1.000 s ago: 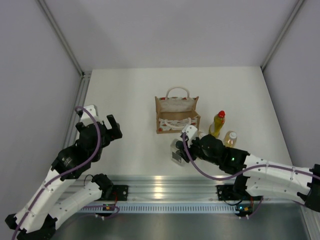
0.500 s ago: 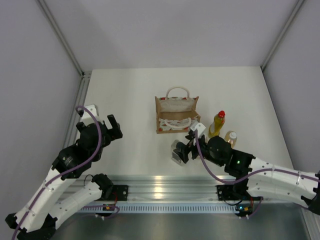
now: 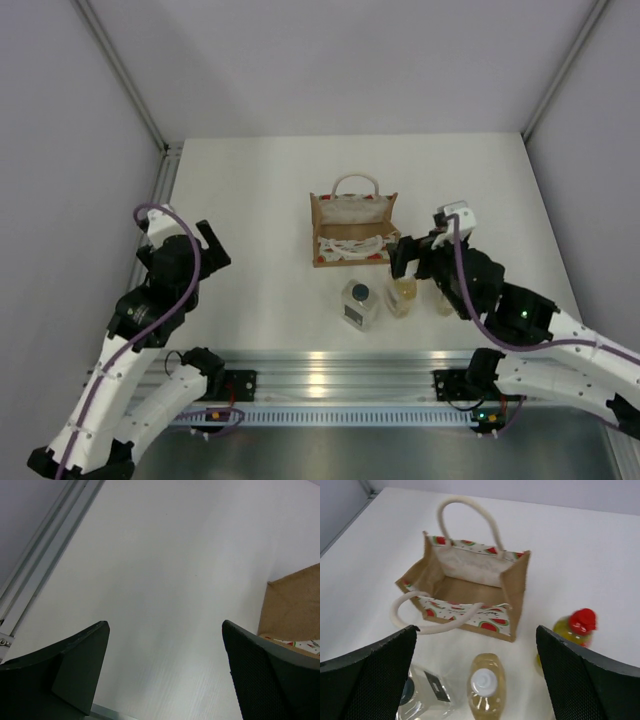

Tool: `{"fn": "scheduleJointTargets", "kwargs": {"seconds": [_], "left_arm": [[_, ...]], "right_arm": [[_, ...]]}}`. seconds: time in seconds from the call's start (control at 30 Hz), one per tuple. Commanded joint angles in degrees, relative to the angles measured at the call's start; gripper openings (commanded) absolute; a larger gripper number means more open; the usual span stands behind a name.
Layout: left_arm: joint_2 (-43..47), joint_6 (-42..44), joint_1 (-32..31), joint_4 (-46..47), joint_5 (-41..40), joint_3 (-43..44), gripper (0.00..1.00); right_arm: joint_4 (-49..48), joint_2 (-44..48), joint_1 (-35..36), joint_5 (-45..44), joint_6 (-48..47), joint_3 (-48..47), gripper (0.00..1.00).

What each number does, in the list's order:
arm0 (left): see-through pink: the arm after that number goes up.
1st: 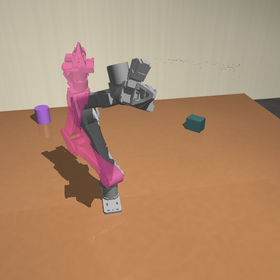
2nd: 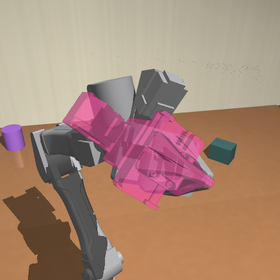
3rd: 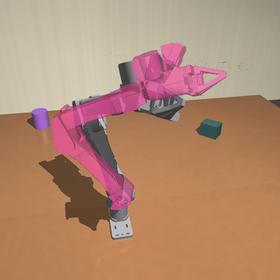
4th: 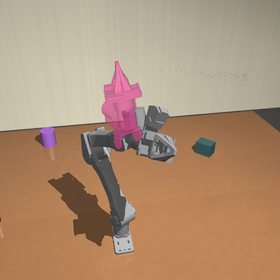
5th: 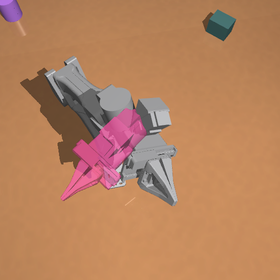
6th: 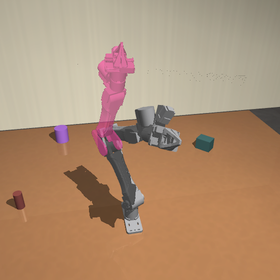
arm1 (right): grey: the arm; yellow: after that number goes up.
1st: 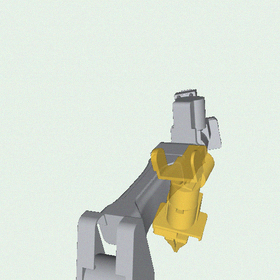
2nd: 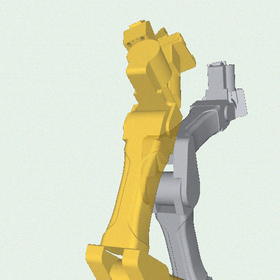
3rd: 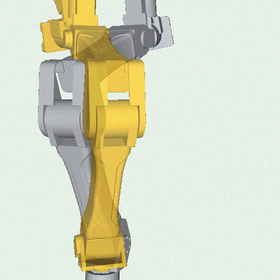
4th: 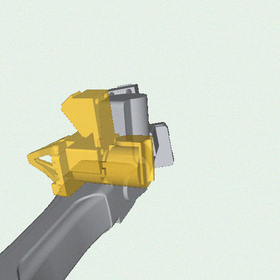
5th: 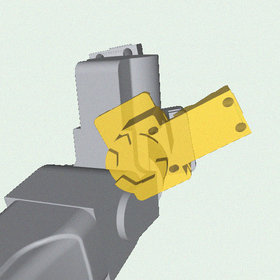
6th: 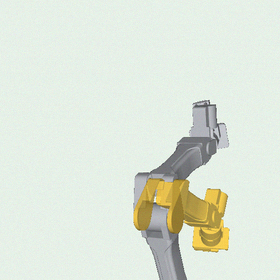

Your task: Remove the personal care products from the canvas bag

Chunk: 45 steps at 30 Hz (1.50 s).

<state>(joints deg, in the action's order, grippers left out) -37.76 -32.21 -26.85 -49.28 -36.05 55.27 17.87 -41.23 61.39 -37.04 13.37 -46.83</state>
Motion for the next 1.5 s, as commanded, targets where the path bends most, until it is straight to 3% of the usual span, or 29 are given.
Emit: {"fn": "scheduleJointTargets", "kwargs": {"seconds": [0.0, 0.27, 0.43, 0.57, 0.7, 0.87, 1.47], "left_arm": [[0.4, 0.9, 6.1, 2.2, 3.2, 0.3, 0.98], [3.8, 3.7, 7.7, 1.8, 3.4, 0.5, 0.98], [7.7, 5.9, 7.3, 1.9, 4.3, 0.0, 0.98], [8.5, 8.3, 5.2, 2.3, 5.8, 1.0, 0.98], [7.0, 8.2, 1.6, 2.2, 1.7, 1.3, 0.98], [7.3, 6.5, 0.6, 3.8, 2.2, -2.4, 0.98], [7.7, 7.0, 0.6, 5.7, 7.1, -3.7, 0.98]], "right_arm": [[15.0, 4.0, -3.7, -11.6, 4.7, -6.4, 0.99], [32.4, 11.2, -19.6, -7.6, 6.1, -10.1, 0.99], [38.4, 14.4, -19.8, -13.1, 3.8, -12.5, 0.99], [38.3, 16.7, -19.8, -12.0, 0.9, -13.7, 0.99], [38.1, 18.7, -19.7, -12.7, -1.9, -14.3, 1.0], [38.1, 20.6, -19.7, -11.5, -1.7, -14.2, 0.99], [38.1, 17.5, -19.7, -12.7, 3.0, -12.7, 1.0]]}}
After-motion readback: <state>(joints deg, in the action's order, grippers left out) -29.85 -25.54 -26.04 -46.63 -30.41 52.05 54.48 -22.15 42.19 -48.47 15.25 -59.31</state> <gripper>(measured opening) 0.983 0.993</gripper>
